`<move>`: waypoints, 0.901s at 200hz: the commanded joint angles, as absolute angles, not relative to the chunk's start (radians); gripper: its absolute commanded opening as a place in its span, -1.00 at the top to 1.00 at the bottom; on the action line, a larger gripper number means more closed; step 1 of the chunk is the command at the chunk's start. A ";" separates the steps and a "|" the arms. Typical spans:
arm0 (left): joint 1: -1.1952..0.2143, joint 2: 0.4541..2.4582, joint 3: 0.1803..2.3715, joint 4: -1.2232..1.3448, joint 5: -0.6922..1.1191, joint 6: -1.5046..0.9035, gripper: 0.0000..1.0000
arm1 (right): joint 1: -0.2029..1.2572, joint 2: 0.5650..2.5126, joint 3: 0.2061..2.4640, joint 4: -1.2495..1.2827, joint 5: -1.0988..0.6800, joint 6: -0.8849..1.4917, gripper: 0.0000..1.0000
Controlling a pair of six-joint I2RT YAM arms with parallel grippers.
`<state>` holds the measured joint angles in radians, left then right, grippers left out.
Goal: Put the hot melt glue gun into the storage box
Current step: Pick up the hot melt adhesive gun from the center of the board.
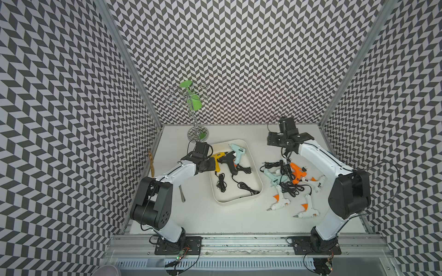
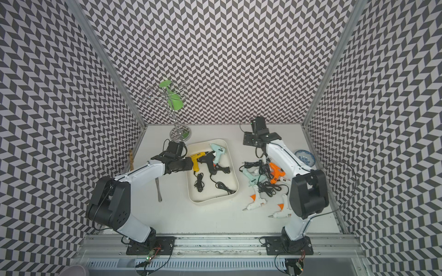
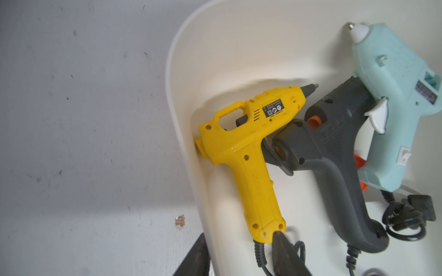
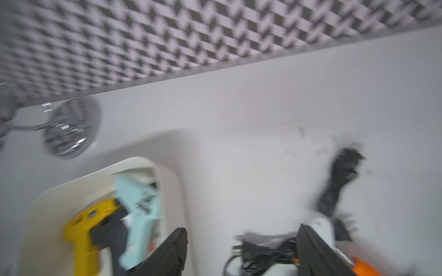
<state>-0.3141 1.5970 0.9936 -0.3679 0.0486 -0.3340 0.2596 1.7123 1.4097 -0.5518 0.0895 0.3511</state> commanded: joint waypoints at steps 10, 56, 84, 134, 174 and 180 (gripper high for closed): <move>-0.324 1.573 1.017 -0.350 0.081 -0.327 0.08 | 0.217 1.614 1.194 -0.574 0.058 0.391 -0.51; -0.328 1.591 1.016 -0.336 0.104 -0.323 0.08 | 0.124 1.497 0.981 -0.525 -0.017 0.429 -0.47; -0.327 1.596 1.017 -0.334 0.113 -0.321 0.08 | 0.107 1.471 0.945 -0.543 -0.006 0.437 -0.44; -0.326 1.594 1.009 -0.328 0.109 -0.314 0.08 | 0.043 1.444 0.912 -0.560 -0.009 0.430 -0.37; -0.327 1.600 1.011 -0.330 0.107 -0.311 0.08 | 0.035 1.468 0.873 -0.546 -0.030 0.426 -0.31; -0.325 1.601 1.013 -0.330 0.107 -0.308 0.08 | 0.035 1.471 0.866 -0.538 -0.032 0.427 -0.30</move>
